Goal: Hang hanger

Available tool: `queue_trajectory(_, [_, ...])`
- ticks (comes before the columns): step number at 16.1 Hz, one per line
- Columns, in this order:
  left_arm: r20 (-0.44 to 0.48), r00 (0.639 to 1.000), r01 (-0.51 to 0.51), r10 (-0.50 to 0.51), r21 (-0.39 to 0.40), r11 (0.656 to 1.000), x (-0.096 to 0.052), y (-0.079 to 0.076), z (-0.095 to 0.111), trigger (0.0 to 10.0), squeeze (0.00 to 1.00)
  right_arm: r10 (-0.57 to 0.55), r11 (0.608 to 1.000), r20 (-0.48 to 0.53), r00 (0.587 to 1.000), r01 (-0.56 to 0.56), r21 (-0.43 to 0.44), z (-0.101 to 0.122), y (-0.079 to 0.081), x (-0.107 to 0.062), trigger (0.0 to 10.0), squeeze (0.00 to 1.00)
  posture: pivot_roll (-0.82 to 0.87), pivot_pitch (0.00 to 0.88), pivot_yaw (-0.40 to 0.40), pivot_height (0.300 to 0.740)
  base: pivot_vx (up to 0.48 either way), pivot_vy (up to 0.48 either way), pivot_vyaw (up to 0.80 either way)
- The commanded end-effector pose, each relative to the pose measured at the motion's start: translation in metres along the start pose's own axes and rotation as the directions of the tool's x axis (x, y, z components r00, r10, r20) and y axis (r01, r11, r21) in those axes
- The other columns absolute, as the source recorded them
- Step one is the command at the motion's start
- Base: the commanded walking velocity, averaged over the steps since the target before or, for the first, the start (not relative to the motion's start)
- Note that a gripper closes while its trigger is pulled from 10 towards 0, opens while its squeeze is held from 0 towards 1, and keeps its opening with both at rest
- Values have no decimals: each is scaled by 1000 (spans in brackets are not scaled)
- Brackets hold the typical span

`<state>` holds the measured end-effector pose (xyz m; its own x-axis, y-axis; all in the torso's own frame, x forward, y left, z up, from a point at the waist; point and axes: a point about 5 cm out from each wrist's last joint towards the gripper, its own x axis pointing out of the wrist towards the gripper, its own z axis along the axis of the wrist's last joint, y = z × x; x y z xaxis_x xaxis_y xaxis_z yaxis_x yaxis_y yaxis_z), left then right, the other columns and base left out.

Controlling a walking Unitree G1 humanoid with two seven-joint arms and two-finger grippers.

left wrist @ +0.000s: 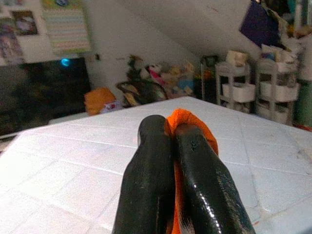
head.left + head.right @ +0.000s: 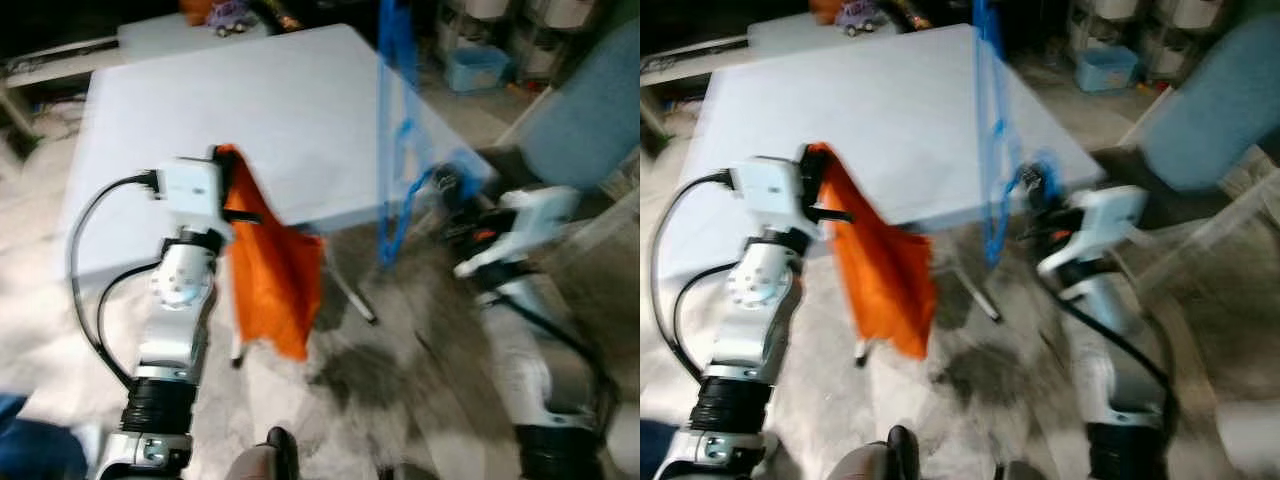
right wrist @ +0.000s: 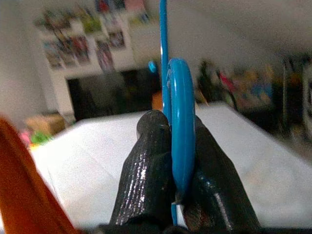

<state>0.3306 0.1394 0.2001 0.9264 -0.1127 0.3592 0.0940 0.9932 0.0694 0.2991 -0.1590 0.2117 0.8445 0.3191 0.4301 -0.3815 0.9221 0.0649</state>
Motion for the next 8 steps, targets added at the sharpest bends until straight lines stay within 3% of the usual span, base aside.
queue_trajectory(1, [7, 1000, -17, 17, -11, 1000, -2, 7, 1, 10000, 0, 20, 1000, 18, 1000, -20, 19, 7, 6, 4, 10000, 0, -52, 143, 68, 740, 0, 0, 0])
queue_trajectory(3, [9, 1000, -13, 14, -12, 1000, -2, 7, 1, 10000, 0, 27, 999, 16, 1000, -27, 23, 9, 7, 4, 10000, 0, -55, 143, 72, 740, 0, 0, 0])
queue_trajectory(8, [19, 1000, -8, 8, -3, 1000, 0, 8, 4, 10000, 0, 22, 999, 11, 1000, -22, 31, 10, 12, 2, 10000, 0, -55, 146, 80, 740, 285, 0, 0])
